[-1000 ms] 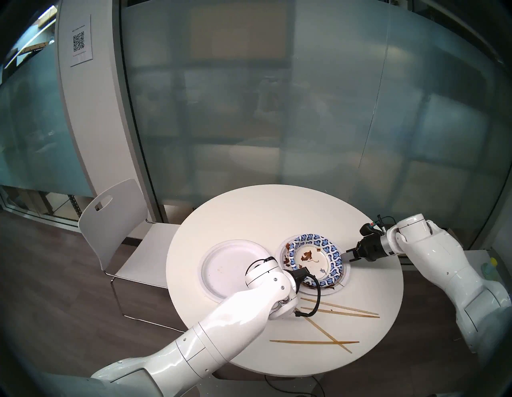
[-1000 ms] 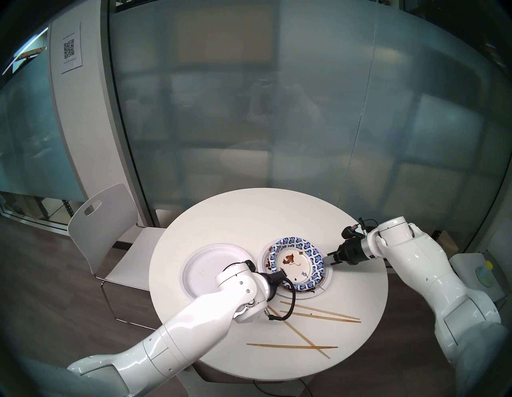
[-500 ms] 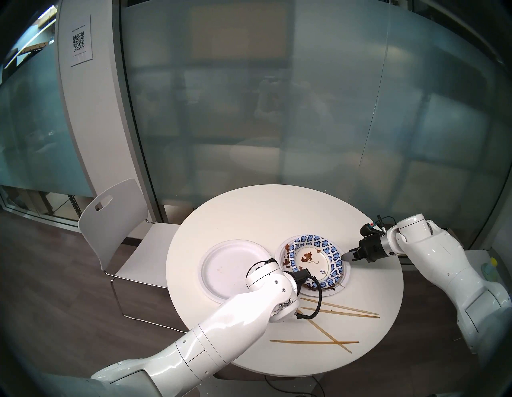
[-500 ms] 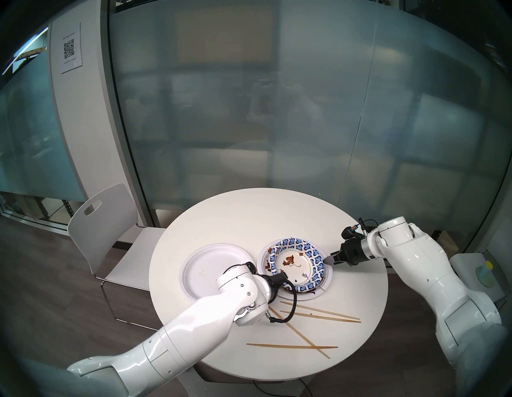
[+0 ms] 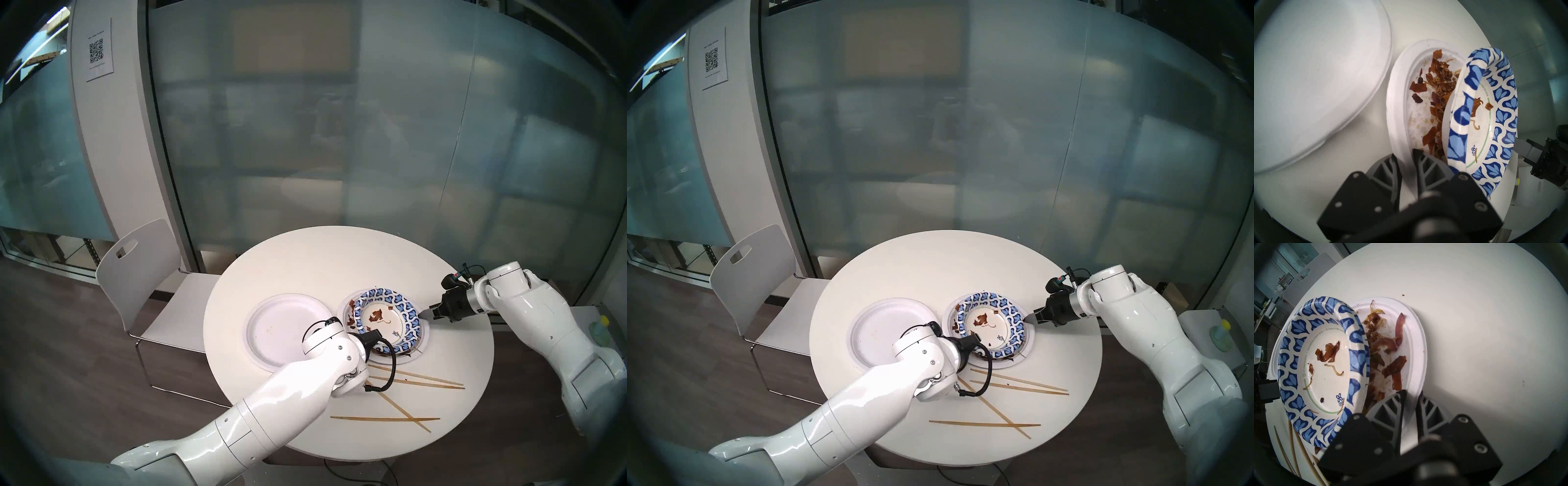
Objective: Stack the plates into one stack
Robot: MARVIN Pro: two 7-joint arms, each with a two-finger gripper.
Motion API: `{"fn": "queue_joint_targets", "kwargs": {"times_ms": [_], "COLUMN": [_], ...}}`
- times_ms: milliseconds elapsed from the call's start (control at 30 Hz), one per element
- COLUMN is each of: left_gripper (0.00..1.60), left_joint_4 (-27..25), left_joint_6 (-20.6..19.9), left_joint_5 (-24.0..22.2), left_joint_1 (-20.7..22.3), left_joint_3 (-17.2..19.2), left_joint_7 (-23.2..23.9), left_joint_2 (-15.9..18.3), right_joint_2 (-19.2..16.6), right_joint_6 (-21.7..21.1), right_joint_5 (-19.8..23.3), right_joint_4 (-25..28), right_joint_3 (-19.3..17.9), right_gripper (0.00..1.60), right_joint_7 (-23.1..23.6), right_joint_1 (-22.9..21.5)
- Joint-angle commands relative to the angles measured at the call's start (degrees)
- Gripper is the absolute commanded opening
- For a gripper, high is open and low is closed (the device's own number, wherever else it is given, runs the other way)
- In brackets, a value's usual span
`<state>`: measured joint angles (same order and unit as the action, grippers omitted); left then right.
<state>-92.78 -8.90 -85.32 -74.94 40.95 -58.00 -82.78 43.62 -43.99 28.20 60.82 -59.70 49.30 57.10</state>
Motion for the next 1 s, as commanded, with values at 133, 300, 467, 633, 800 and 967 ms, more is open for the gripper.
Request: {"fn": "queue_joint_targets", "kwargs": {"times_ms": [133,300,467,633,800,967], "left_gripper": [0.00,0.00,0.00,0.00,0.00,0.00], "left_joint_4": [-1.2,-1.4,-1.3,-2.2,-4.3,-5.3], "left_joint_6": [0.3,0.5,0.8,0.9,0.8,0.9], "left_joint_5": [0.1,0.1,0.0,-0.2,-0.4,-0.7], "left_joint_1": [0.6,0.5,0.4,0.5,0.6,0.8], "left_joint_3": [0.1,0.0,-0.2,-0.2,-0.3,-0.3], "left_joint_7": [0.1,0.2,0.4,0.5,0.1,-0.5], "left_joint_2": [-0.3,-0.2,-0.2,-0.2,-0.1,-0.1], "right_joint_2": [-0.5,-0.8,-0.9,-1.0,-1.4,-1.9], "right_joint_6": [-0.4,-0.8,-1.1,-1.5,-2.3,-3.0], "right_joint_5": [0.6,0.7,0.6,0.5,0.7,0.8], "right_joint_4": [2.7,3.7,4.3,5.0,6.6,7.9], "right_joint_3": [-0.9,-1.2,-1.4,-1.5,-1.9,-2.4], "right_gripper": [0.01,0.00,0.00,0.00,0.00,0.00], "right_joint_7": [-0.2,-0.5,-0.7,-1.0,-1.3,-1.7], "right_joint_1": [0.9,1.3,1.4,1.6,2.0,2.4]}}
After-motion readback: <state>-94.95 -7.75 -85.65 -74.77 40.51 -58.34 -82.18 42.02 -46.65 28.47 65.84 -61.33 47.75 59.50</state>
